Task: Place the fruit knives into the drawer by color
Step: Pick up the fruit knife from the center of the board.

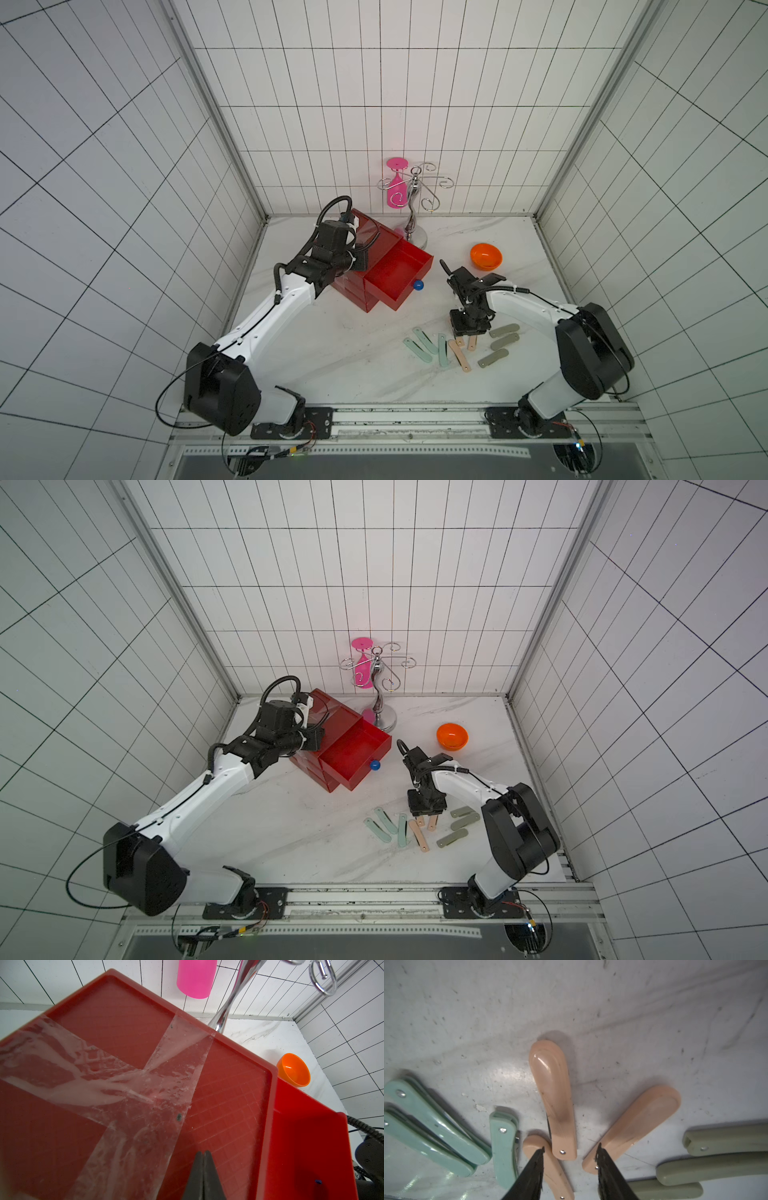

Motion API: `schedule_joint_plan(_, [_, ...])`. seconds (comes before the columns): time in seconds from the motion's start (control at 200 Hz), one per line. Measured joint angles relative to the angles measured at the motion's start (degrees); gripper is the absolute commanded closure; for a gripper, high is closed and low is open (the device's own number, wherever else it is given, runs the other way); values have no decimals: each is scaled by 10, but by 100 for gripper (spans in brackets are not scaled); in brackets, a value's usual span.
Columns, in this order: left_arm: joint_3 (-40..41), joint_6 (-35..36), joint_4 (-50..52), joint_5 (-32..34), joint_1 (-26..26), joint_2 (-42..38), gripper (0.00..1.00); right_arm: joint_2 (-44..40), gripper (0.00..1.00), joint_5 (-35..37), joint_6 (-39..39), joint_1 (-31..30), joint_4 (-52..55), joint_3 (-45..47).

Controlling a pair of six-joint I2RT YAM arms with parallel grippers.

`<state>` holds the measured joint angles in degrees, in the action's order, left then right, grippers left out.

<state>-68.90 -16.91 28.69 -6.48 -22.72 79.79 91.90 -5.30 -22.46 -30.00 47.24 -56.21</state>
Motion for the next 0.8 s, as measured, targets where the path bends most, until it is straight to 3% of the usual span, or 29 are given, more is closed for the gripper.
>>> schedule_joint_plan(0.295, [-2, 0, 0, 0, 0, 3, 100, 27, 57, -8, 4, 0, -19, 0])
schedule_joint_plan(0.8, [-11, 0, 7, 0, 0, 9, 100, 45, 69, 8, 0, 0, -23, 0])
